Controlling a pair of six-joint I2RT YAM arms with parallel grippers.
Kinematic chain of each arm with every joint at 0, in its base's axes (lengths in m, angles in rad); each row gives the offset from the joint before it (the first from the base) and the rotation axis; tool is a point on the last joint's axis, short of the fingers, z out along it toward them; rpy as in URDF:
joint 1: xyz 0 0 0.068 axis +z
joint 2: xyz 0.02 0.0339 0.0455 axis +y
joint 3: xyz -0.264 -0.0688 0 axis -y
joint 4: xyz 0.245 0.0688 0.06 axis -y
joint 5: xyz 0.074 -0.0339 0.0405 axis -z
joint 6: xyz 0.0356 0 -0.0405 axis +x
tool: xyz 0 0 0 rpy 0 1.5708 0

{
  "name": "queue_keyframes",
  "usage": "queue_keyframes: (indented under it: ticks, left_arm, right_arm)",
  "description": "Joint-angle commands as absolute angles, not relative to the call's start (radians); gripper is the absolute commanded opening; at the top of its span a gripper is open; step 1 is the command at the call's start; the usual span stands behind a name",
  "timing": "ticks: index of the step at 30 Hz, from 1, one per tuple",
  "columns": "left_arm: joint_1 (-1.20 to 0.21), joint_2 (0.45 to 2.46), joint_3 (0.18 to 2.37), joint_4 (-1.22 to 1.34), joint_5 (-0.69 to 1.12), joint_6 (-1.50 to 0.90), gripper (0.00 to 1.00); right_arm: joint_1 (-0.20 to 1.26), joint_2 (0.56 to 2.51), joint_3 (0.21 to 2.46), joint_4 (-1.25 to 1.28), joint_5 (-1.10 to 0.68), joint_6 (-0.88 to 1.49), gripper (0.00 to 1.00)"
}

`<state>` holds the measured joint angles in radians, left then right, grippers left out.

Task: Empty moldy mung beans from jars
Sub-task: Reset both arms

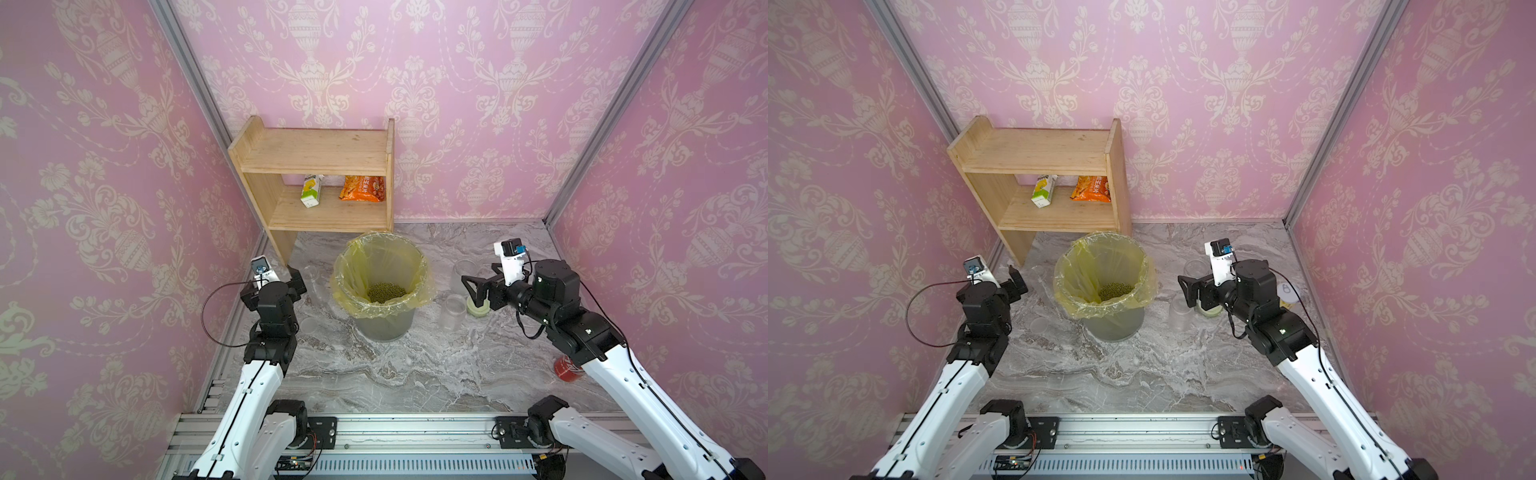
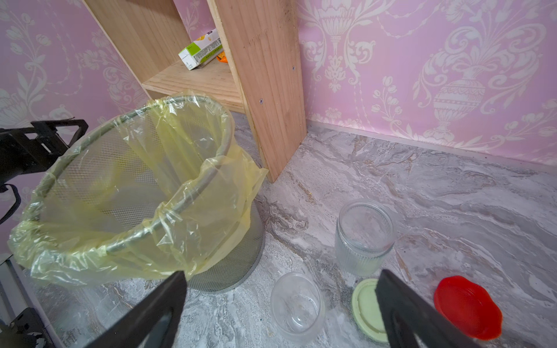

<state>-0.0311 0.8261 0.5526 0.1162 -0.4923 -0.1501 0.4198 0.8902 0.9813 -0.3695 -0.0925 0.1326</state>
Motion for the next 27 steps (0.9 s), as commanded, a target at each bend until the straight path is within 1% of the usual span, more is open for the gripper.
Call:
queue_keyframes:
  ticks: [1,7,11,13,15,18,22,27]
  left_arm:
    - [-0.035,0.829,0.469,0.192,-0.625,-0.151,0.99]
    - [-0.035,0.799,0.26,0.366,-0.595,-0.217,0.99]
    - [-0.035,0.804,0.211,0.4,-0.537,-0.191,0.99]
    - [-0.035,0.814,0.196,0.422,-0.499,-0.166,0.99]
    - [-0.034,0.821,0.175,0.457,-0.474,-0.153,0.99]
    - [-0.034,0.824,0.156,0.492,-0.416,-0.132,0.99]
    - [-0.034,0.875,0.138,0.577,-0.407,-0.092,0.99]
    - [-0.033,0.955,0.139,0.639,-0.388,-0.082,0.99]
  right_arm:
    - [0.405,0.851,0.942,-0.338,-0.018,0.137,1.0]
    - [0.347,0.781,0.823,-0.241,0.066,0.126,1.0]
    - [0.321,0.751,0.725,-0.143,0.126,0.123,1.0]
    - [0.315,0.732,0.656,-0.055,0.193,0.105,1.0]
    - [0.307,0.717,0.573,0.053,0.3,0.08,1.0]
    - [0.267,0.72,0.472,0.193,0.429,0.063,1.0]
    - [0.172,0.747,0.35,0.403,0.466,0.064,1.0]
    - [0.068,0.853,0.332,0.442,0.42,0.113,1.0]
